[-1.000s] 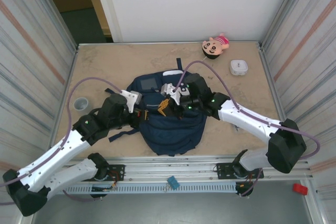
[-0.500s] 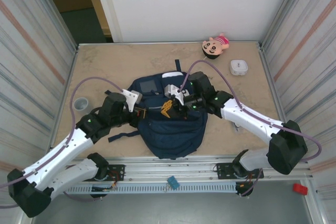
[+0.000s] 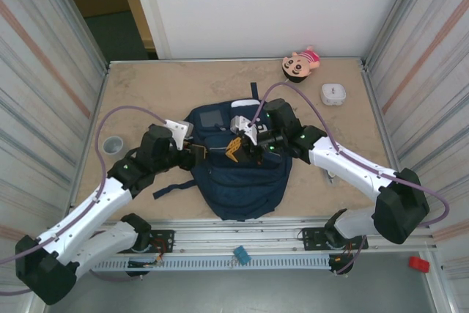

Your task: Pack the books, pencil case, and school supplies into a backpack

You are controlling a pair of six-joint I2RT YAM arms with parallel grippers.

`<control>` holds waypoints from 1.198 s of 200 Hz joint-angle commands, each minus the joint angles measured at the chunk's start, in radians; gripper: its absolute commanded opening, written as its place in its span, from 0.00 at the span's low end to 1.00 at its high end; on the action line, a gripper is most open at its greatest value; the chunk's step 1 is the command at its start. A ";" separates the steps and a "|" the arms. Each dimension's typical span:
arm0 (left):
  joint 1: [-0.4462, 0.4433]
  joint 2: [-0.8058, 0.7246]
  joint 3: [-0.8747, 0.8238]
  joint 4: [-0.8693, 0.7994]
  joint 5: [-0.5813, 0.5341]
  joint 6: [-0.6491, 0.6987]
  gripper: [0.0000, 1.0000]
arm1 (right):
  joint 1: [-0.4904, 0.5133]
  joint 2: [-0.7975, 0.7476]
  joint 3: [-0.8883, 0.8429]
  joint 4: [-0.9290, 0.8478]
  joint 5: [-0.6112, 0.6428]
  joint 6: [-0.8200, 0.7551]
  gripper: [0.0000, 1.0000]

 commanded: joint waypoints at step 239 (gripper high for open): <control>0.178 0.192 -0.239 0.314 0.032 -0.594 0.80 | -0.186 0.128 -0.189 0.182 0.444 0.882 0.83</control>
